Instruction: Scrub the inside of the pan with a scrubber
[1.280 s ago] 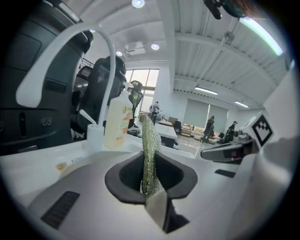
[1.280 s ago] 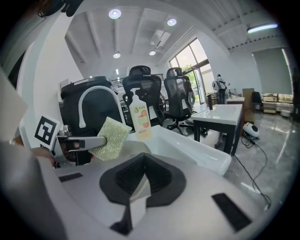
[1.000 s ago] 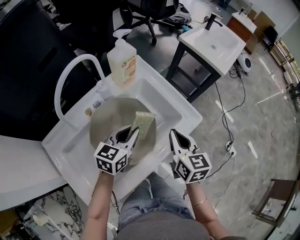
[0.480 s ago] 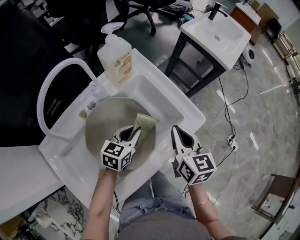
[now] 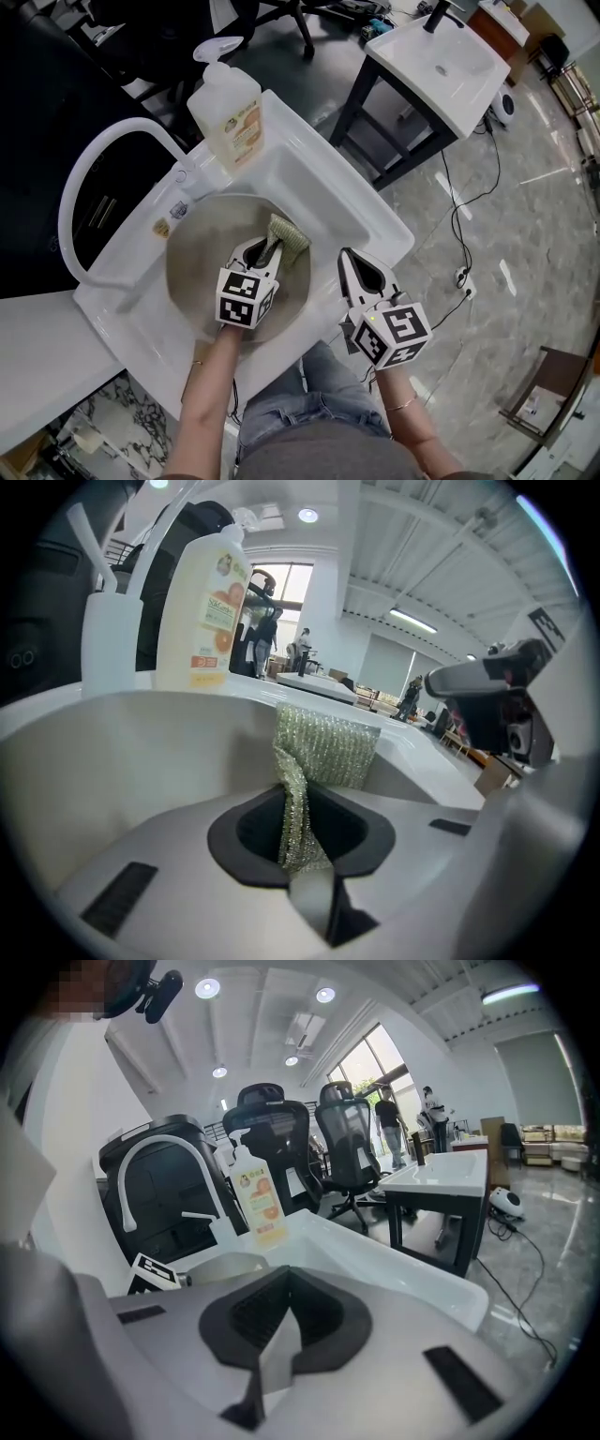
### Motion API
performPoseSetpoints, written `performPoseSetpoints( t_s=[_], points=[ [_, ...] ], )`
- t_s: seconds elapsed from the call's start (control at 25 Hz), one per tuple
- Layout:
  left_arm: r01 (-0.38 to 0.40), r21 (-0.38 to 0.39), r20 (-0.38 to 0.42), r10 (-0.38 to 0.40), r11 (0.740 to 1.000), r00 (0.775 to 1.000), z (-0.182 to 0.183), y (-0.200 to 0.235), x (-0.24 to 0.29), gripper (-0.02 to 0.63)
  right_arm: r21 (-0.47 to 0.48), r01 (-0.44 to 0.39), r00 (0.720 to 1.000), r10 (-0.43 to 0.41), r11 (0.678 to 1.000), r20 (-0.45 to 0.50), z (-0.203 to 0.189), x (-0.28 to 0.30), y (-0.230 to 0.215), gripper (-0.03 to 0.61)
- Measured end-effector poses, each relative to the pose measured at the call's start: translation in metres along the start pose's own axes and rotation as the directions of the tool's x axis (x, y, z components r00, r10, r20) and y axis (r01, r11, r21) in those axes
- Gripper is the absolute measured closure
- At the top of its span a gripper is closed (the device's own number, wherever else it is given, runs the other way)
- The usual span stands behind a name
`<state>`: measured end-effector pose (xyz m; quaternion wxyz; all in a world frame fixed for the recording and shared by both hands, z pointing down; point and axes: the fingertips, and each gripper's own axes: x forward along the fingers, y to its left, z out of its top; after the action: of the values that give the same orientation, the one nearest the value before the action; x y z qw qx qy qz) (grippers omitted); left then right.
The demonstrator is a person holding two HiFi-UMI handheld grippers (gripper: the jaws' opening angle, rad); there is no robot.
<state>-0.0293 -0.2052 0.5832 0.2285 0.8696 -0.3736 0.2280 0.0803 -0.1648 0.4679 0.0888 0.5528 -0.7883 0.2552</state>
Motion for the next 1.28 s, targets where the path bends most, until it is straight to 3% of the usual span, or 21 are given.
performPoseSetpoints(
  t_s=[0.24, 0.64, 0.84, 1.08, 1.28],
  points=[
    [-0.074, 0.029, -0.016, 0.074, 0.997, 0.997, 0.002, 0.024, 0.01, 0.549, 0.009, -0.009, 1.0, 0.009, 1.0, -0.016, -0.002, 0.001, -0.002, 0.568],
    [-0.241, -0.063, -0.041, 0.239, 0.969, 0.97, 0.005, 0.074, 0.004, 0.549, 0.021, -0.028, 0.999, 0.029, 0.999, -0.038, -0.005, 0.006, -0.001, 0.568],
    [-0.367, -0.104, -0.059, 0.362, 0.924, 0.93, 0.003, 0.098, -0.01, 0.549, 0.014, -0.044, 0.998, 0.044, 0.999, -0.04, -0.005, 0.007, 0.003, 0.568],
    [-0.503, -0.167, -0.089, 0.495, 0.848, 0.864, 0.002, 0.133, -0.038, 0.549, 0.001, -0.065, 0.997, 0.065, 0.998, -0.048, -0.005, 0.006, 0.01, 0.568],
    [-0.614, -0.145, -0.153, 0.596, 0.776, 0.788, -0.004, 0.148, -0.061, 0.548, -0.007, -0.077, 0.996, 0.076, 0.997, -0.056, -0.006, 0.004, 0.014, 0.568]
  ],
)
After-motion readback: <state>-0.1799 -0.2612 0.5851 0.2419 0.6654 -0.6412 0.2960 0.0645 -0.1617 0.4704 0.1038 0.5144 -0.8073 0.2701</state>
